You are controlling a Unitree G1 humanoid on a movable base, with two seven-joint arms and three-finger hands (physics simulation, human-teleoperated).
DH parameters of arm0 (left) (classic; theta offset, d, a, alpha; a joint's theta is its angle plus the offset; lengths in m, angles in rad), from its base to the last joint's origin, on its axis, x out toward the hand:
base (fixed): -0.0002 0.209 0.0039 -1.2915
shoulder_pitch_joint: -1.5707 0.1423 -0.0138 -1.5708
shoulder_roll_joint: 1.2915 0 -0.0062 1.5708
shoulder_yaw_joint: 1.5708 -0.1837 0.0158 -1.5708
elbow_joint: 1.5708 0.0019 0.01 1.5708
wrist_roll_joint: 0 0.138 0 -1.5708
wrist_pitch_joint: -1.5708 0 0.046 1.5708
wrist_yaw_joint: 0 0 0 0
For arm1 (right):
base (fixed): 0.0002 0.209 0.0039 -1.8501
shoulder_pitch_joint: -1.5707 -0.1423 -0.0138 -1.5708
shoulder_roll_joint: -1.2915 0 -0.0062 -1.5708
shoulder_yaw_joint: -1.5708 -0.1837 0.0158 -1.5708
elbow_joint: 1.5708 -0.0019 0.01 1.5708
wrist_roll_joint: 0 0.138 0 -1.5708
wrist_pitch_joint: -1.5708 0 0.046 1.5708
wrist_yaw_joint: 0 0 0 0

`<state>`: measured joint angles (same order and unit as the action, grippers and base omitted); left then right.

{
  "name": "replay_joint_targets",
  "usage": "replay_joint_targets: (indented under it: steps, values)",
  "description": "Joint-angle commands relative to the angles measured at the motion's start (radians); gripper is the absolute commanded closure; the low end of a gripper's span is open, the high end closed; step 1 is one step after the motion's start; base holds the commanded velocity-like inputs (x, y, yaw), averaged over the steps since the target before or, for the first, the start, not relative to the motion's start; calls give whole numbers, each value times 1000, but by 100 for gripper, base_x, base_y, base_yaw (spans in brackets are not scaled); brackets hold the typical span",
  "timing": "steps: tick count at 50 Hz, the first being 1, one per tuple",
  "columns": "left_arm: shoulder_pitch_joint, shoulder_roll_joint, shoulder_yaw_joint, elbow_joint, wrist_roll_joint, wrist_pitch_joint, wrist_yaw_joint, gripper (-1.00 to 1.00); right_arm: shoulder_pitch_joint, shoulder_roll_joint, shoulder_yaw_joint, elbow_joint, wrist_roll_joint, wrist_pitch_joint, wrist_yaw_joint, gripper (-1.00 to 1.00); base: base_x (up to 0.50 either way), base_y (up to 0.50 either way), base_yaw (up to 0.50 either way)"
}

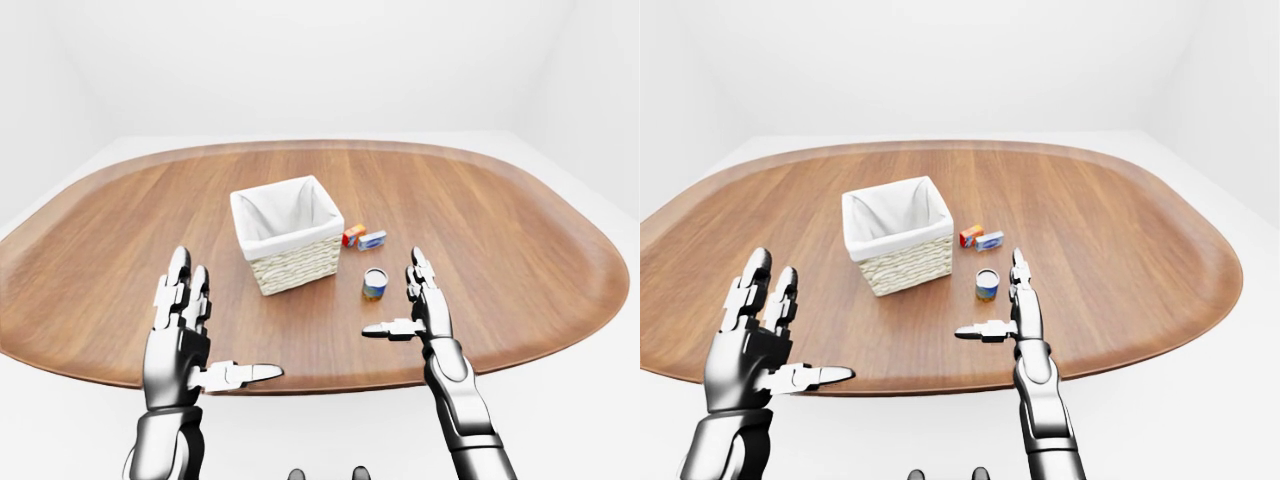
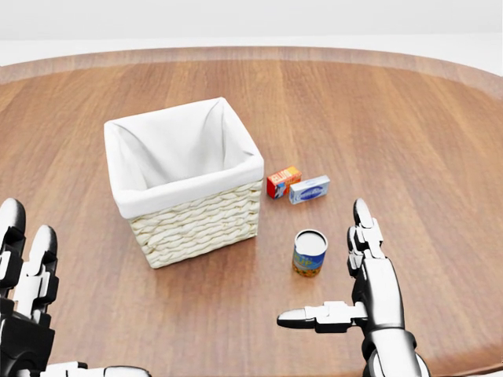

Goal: Pick up the alphabet soup and put it in the basket.

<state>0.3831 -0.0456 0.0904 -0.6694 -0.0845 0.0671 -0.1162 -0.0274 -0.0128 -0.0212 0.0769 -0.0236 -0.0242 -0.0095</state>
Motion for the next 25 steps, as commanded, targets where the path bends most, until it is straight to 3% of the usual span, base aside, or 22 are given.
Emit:
replay_joint_targets:
  steps: [1, 25]
  values:
    - [6, -2, 4, -11, 2, 2, -2, -100, -1, 0, 1, 4, -2, -3, 3, -100, 27, 0, 0]
    - [21, -4, -3, -23, 6, -7, -3, -100, 5, 3, 9, 5, -10, -10, 5, -100, 26, 0, 0]
